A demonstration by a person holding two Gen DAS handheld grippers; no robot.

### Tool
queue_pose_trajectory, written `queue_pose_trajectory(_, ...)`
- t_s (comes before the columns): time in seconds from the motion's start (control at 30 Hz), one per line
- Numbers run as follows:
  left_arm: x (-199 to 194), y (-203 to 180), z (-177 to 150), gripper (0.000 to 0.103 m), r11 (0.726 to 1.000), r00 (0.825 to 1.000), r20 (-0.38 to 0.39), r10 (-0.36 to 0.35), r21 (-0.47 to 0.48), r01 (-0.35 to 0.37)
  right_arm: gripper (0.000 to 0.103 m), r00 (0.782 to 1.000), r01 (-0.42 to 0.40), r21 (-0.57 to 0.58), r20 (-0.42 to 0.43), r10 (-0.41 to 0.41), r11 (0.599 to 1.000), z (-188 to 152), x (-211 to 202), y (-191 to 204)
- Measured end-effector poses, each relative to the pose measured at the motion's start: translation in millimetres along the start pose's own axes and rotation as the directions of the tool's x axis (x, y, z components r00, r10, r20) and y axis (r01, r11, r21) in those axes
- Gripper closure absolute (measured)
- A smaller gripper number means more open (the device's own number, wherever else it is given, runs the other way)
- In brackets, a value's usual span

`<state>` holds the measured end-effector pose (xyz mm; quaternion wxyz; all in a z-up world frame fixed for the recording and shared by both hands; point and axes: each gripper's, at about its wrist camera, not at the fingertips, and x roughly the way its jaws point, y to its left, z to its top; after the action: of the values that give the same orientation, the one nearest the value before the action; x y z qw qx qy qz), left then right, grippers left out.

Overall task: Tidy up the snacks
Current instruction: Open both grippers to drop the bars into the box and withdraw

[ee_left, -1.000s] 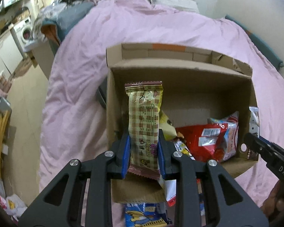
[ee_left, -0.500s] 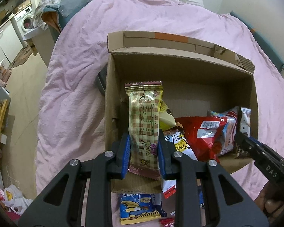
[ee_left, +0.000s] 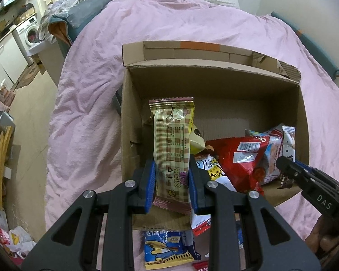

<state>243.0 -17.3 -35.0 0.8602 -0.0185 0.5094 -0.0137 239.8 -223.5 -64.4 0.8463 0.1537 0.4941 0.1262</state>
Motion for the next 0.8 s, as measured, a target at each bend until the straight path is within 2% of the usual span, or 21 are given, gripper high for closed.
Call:
queue_pose_trajectory(0.2,-1.2,0.6,0.1,0.08,1.0,1.0,-0.002,-0.003,-0.005,0.003,0.084,1.0,-0.006,0.001,-0.001,0.006,1.0,0.1,-0.5,0.7)
queue_pose_trajectory(0.27,-2.9,1.2,0.5,0.073,1.0,1.0,0.003,0.002,-0.007,-0.002,0.084,1.0,-0.012,-0.002,-0.002,0.012,1.0,-1.2,-0.8,0.4)
queue_pose_trajectory(0.33,-5.1,3.4,0.3,0.055,1.0,1.0,0.015,0.007,-0.013,-0.007,0.083,1.0,-0.015,-0.003,-0.003,0.015,1.0,-1.4,-0.9,0.4)
queue_pose_trajectory(0.53,-11.4,6.8,2.4,0.036,0.999,0.999,0.047,0.005,-0.033,-0.004,0.081,1.0,-0.024,-0.002,-0.002,0.024,1.0,-2.0,-1.4,-0.2)
queue_pose_trajectory(0.63,-13.1,7.3,2.8,0.03,0.999,0.998,0.058,0.005,-0.037,-0.003,0.081,1.0,-0.026,0.002,-0.001,0.026,1.0,-1.4,-1.8,-1.4)
queue_pose_trajectory(0.8,-16.8,7.7,3.5,0.03,0.999,0.997,0.077,0.0,-0.04,0.003,0.081,0.999,-0.036,0.019,0.008,0.036,0.999,-1.3,-4.6,-3.7)
